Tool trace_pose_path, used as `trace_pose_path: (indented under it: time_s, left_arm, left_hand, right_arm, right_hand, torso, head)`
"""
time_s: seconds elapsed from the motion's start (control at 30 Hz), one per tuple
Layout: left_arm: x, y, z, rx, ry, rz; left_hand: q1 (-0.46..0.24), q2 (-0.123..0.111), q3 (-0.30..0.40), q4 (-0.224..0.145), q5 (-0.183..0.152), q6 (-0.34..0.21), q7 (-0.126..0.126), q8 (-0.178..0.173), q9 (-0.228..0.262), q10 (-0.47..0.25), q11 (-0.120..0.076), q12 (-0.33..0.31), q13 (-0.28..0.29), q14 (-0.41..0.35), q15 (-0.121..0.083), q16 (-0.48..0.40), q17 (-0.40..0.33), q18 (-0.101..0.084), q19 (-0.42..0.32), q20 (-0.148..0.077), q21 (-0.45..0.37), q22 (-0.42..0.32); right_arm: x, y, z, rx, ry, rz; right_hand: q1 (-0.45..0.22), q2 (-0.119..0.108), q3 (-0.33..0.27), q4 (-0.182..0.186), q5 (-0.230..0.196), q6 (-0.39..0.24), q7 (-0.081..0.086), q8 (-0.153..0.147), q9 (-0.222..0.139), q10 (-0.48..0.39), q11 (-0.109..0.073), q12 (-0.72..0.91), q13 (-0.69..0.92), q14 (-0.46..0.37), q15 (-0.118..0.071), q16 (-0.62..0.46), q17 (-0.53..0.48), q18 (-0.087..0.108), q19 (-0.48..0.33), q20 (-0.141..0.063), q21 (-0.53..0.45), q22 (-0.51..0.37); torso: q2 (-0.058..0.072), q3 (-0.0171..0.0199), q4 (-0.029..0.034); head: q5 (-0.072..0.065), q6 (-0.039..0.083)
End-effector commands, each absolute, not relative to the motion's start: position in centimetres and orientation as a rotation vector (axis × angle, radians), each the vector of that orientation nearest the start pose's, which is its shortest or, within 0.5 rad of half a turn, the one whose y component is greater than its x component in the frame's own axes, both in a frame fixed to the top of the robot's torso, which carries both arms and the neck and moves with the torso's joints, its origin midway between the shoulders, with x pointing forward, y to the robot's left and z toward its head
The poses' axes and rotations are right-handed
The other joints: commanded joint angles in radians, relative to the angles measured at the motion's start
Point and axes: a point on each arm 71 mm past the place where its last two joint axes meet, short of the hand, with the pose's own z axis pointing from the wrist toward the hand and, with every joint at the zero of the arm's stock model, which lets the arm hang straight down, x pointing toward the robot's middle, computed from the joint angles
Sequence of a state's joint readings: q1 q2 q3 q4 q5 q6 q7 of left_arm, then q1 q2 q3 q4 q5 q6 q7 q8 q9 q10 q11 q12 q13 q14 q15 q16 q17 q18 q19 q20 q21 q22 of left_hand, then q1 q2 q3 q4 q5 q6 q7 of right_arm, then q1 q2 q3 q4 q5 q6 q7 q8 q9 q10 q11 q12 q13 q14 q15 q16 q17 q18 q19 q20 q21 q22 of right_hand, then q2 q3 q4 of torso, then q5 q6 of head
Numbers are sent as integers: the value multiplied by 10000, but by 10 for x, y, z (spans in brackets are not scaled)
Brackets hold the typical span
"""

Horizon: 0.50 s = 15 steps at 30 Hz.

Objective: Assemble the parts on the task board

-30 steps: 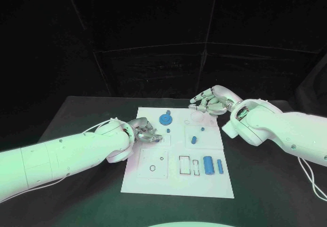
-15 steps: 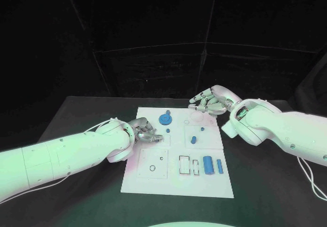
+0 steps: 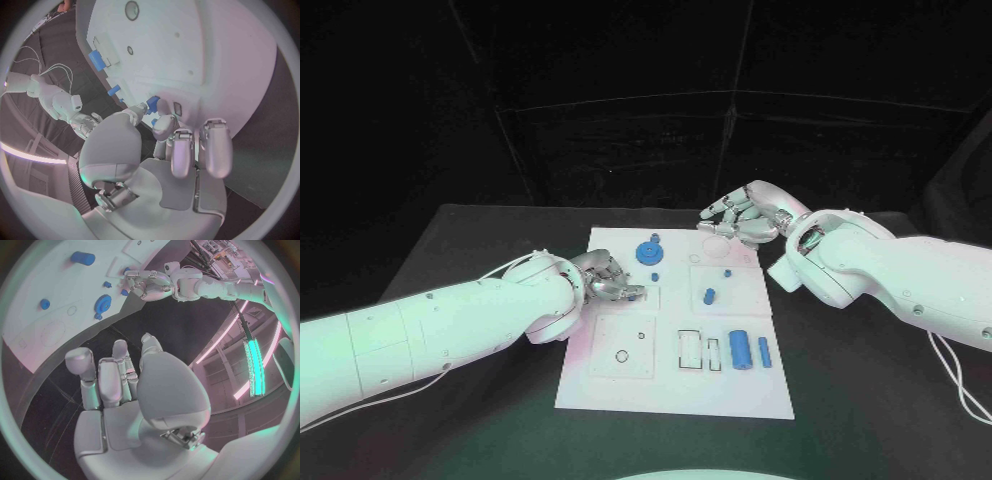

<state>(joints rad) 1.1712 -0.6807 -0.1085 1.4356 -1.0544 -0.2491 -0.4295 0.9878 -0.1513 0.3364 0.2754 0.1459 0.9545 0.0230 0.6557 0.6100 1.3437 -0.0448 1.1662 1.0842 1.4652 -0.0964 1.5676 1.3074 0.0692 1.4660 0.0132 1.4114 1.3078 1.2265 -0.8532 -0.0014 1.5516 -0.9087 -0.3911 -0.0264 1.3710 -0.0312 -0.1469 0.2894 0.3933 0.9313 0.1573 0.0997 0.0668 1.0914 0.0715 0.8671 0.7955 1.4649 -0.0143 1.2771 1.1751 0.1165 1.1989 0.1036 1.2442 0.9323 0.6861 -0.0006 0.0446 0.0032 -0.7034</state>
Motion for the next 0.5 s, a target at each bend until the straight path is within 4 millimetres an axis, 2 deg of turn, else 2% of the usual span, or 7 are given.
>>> trace_pose_path:
  time_s: [0.03,0.1,0.13,0.2,0.5]
  left_arm:
    - [483,163,-251,-3565,20839,-5506]
    - [483,163,-251,-3589,20837,-5518]
    - [483,163,-251,-3602,20833,-5528]
    - [483,163,-251,-3619,20823,-5546]
    - [481,166,-248,-3644,20768,-5630]
  left_hand:
    - [-115,29,-387,81,-68,82,-10,61,17,50,-12,49,14,1056,-65,32,2634,-178,201,-61,31,237]
    - [-132,81,-614,102,-162,78,-18,66,23,52,-11,55,22,1056,-70,32,2634,-179,203,-64,31,245]
    - [-128,160,-837,92,-342,74,-29,69,28,53,-7,60,26,1056,-78,32,2634,-179,204,-66,29,250]
    - [-177,196,-1092,124,-498,72,-22,72,32,54,-19,64,31,1056,-73,32,2634,-179,205,-70,27,256]
    - [-185,339,-1705,135,-720,73,-29,84,43,50,-22,63,29,1056,-77,32,2634,-175,201,-73,9,252]
  right_arm:
    - [492,-202,-155,3587,16460,9757]
    - [493,-202,-155,3588,16460,9755]
    - [493,-202,-155,3588,16459,9755]
    - [493,-202,-155,3589,16458,9753]
    - [493,-204,-155,3605,16460,9718]
  right_hand:
    - [16,110,-58,-28,53,-86,-2,30,14,-50,-13,-64,-8,99,78,-36,-8,114,-60,-10,-35,-9]
    - [16,110,-58,-28,53,-86,-2,30,14,-50,-13,-64,-8,99,78,-36,-8,114,-60,-10,-35,-9]
    - [16,110,-58,-28,53,-86,-2,30,14,-50,-13,-64,-8,99,78,-36,-8,114,-60,-10,-35,-9]
    - [3,113,-71,-24,52,-87,0,34,15,-58,-11,-70,-20,92,79,-52,-26,119,-76,-9,-54,-38]
    - [-8,113,-93,-27,49,-95,3,37,15,-84,-8,-93,-53,73,83,-98,-77,137,-136,-5,-116,-139]
  torso:
    - [5,-6,1]
    - [2,-10,4]
    - [3,-11,3]
    - [2,-8,9]
    - [-2,-11,3]
  head:
    - [-3,-3]
    - [-9,-4]
    - [-8,-1]
    - [-11,-1]
    - [-4,11]
